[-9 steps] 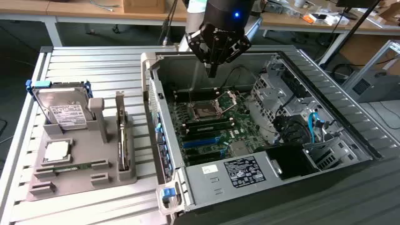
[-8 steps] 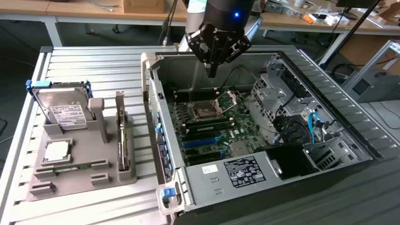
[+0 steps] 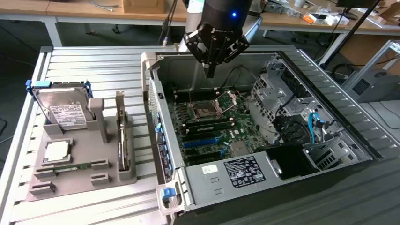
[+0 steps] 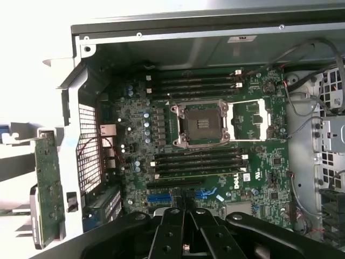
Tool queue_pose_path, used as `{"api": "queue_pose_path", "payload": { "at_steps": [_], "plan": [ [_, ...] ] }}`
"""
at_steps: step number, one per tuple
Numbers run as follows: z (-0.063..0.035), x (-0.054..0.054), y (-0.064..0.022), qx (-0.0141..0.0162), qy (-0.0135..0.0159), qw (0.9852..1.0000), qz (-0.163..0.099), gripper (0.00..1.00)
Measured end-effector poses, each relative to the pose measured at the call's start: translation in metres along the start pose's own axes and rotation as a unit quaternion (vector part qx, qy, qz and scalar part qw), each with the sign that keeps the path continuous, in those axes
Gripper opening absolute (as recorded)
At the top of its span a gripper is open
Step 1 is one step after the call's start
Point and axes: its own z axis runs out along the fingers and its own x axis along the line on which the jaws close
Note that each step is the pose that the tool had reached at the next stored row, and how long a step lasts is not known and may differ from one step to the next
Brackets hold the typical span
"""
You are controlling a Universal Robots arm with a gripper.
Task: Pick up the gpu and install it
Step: 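Reach for the gpu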
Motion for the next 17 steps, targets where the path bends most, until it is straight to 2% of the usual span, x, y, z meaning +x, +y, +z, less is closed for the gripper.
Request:
{"api": "queue_pose_path", "payload": {
  "at_steps": [17],
  "plan": [
    [-0.0003, 0.012, -0.0008, 0.0000, 0.0000, 1.0000, 0.000, 0.10]
  ]
}}
